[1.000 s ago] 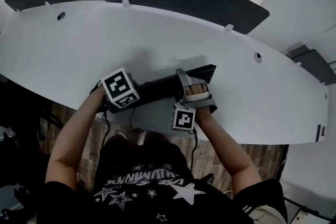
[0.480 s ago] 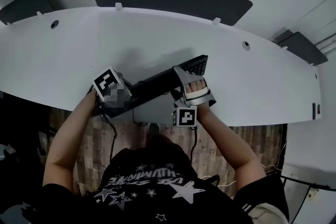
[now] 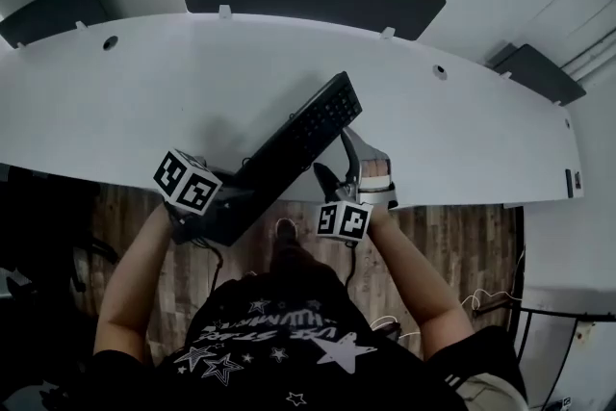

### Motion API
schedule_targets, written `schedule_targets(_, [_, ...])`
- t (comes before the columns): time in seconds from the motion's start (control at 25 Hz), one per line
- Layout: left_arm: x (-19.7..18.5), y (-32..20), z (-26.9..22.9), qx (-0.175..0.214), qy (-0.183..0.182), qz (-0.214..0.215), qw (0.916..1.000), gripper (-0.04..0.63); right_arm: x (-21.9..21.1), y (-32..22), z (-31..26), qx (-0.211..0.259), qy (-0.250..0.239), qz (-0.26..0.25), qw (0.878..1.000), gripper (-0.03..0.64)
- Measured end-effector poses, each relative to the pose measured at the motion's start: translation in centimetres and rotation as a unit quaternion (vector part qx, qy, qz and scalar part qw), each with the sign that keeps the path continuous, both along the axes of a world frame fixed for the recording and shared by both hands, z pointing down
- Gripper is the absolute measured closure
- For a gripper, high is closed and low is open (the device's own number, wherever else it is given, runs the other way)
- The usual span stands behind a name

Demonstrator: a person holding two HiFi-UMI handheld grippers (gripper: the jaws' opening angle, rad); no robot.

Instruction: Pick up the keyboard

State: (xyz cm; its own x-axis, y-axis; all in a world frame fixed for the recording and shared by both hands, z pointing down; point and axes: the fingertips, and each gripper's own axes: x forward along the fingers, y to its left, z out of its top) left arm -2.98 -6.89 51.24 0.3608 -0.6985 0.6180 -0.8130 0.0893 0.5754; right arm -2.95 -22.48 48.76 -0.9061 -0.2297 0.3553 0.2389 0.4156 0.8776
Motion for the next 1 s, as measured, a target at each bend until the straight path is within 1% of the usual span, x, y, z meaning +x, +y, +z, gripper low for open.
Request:
schedule_targets(0.08, [0.6,0.9,-0.4,0.019,0.006,-0.018,0.9996,0.518,1.2,0.3,-1.1,-0.06,-0.028,0.036,0.997,0.154])
schedule_targets(0.16, [1.1,1.7,-1.0,0.04,0.01,-0.036,0.9985,0.518,2.5,0.8,-2.3,-0.123,-0.054,0.069,0.989,0.172])
schedule_targets(0.2, [1.4,2.1,-1.3,0.053,0.011,-0.047,0.9975,0.518,3.2,1.1,-2.9,-0.158,-0.069,0.085,0.981,0.199])
schedule_targets(0.24, [1.6,2.5,-1.7,0.067,0.014,-0.057,0.996,0.518,3.9,1.5,-3.7,-0.195,-0.089,0.1,0.972,0.245])
schedule_targets(0.28, [1.9,2.8,-2.3,0.084,0.019,-0.067,0.994,0.518,4.7,2.0,-4.6,-0.234,-0.11,0.114,0.959,0.302])
schedule_targets(0.36, [2.7,3.3,-3.7,0.124,0.032,-0.084,0.9883,0.518,6.4,3.2,-5.9,-0.315,-0.146,0.13,0.929,0.401])
schedule_targets(0.4, [3.2,3.5,-4.5,0.144,0.035,-0.09,0.9849,0.518,7.3,3.9,-6.3,-0.36,-0.158,0.13,0.91,0.432])
schedule_targets(0.44, [3.7,3.7,-5.2,0.162,0.035,-0.096,0.9816,0.518,8.2,4.8,-6.6,-0.407,-0.168,0.13,0.888,0.467])
schedule_targets(0.52, [4.8,4.2,-6.5,0.191,0.024,-0.105,0.9757,0.518,10.3,6.0,-7.0,-0.49,-0.189,0.138,0.84,0.524])
schedule_targets(0.56, [5.4,4.6,-7.2,0.204,0.016,-0.109,0.9728,0.518,11.4,6.3,-7.1,-0.52,-0.2,0.146,0.818,0.565])
schedule_targets(0.6, [5.9,4.9,-7.8,0.217,0.006,-0.113,0.9696,0.518,12.5,6.5,-7.3,-0.543,-0.211,0.154,0.798,0.596])
schedule_targets(0.64, [6.4,5.2,-8.5,0.23,-0.008,-0.118,0.966,0.517,13.5,6.5,-7.5,-0.561,-0.219,0.162,0.781,0.609])
schedule_targets(0.68, [6.7,5.5,-9.2,0.241,-0.028,-0.124,0.962,0.518,14.4,6.5,-7.6,-0.576,-0.224,0.17,0.768,0.614])
schedule_targets(0.72, [7.0,5.7,-9.7,0.252,-0.051,-0.131,0.9575,0.518,15.2,6.4,-7.8,-0.586,-0.227,0.176,0.757,0.614])
schedule_targets(0.76, [7.3,6.0,-10.3,0.262,-0.072,-0.136,0.9528,0.518,16.0,6.2,-7.9,-0.593,-0.227,0.182,0.751,0.614])
schedule_targets(0.8, [7.6,6.2,-10.8,0.27,-0.088,-0.14,0.9485,0.518,16.7,6.2,-8.1,-0.596,-0.228,0.187,0.747,0.614])
schedule_targets(0.84, [8.0,6.5,-11.4,0.278,-0.098,-0.142,0.9449,0.518,17.5,6.2,-8.3,-0.595,-0.229,0.19,0.747,0.614])
schedule_targets(0.92, [9.6,7.0,-12.3,0.292,-0.104,-0.145,0.9396,0.518,19.2,6.5,-8.7,-0.587,-0.231,0.191,0.752,0.615])
schedule_targets(1.0, [12.0,7.4,-12.9,0.303,-0.105,-0.148,0.9355,0.518,21.3,7.1,-8.8,-0.577,-0.229,0.182,0.763,0.615])
